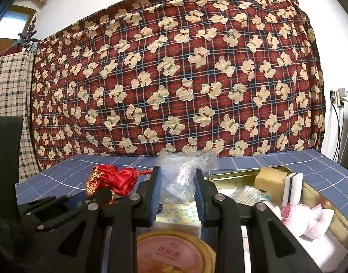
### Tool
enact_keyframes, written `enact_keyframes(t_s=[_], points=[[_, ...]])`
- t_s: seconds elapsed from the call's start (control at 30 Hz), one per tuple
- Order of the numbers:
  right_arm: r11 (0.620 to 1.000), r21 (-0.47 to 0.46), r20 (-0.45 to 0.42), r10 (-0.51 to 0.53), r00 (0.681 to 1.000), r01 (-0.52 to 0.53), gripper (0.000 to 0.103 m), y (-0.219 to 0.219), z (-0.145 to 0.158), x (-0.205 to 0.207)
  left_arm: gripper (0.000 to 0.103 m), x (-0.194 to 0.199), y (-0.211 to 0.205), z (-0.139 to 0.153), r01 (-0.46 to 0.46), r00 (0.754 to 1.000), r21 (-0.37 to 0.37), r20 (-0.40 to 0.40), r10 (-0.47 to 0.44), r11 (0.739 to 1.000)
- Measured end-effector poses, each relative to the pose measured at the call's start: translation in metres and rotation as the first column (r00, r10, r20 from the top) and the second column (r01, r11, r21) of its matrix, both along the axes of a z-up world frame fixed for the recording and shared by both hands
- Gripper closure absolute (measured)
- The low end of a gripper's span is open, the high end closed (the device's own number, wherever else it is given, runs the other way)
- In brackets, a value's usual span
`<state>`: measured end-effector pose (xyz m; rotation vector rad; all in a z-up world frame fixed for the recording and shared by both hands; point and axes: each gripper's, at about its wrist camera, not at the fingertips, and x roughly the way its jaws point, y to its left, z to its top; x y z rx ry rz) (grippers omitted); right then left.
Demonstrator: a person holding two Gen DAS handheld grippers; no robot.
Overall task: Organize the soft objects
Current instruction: 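Lift and carry the red pouch and clear bag in both tools toward the gold tray, then lower the red pouch and clear bag into the gold tray and open both tools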
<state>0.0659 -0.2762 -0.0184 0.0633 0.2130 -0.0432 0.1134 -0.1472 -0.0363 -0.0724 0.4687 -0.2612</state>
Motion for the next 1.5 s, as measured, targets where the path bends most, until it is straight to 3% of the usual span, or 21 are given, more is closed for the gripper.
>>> enact_keyframes(t_s=[0.33, 0.67, 0.87, 1.2, 1.5], points=[[1.0, -0.008, 0.012, -0.025, 1.0, 0.025, 0.073, -0.004, 0.002, -0.007, 0.093, -0.004, -0.008, 0.002, 0.03, 0.999, -0.001, -0.014, -0.03, 1.0], [0.998, -0.035, 0.069, -0.053, 0.996, 0.055, 0.072, -0.026, 0.034, -0.036, 0.093, -0.011, -0.035, 0.036, 0.116, 0.993, -0.028, -0.005, -0.117, 0.993], [0.994, -0.024, 0.01, -0.106, 0.994, 0.106, 0.072, -0.073, 0.044, -0.034, 0.093, -0.013, -0.069, 0.043, 0.208, 0.976, -0.021, -0.055, -0.209, 0.978], [0.979, 0.018, -0.124, -0.2, 0.972, 0.204, 0.072, -0.15, 0.029, -0.034, 0.093, -0.02, -0.129, 0.035, 0.331, 0.937, 0.023, -0.121, -0.326, 0.943], [0.977, 0.033, -0.218, -0.2, 0.955, 0.212, 0.072, -0.175, 0.008, -0.031, 0.092, -0.022, -0.163, 0.024, 0.378, 0.916, 0.048, -0.163, -0.366, 0.925]])
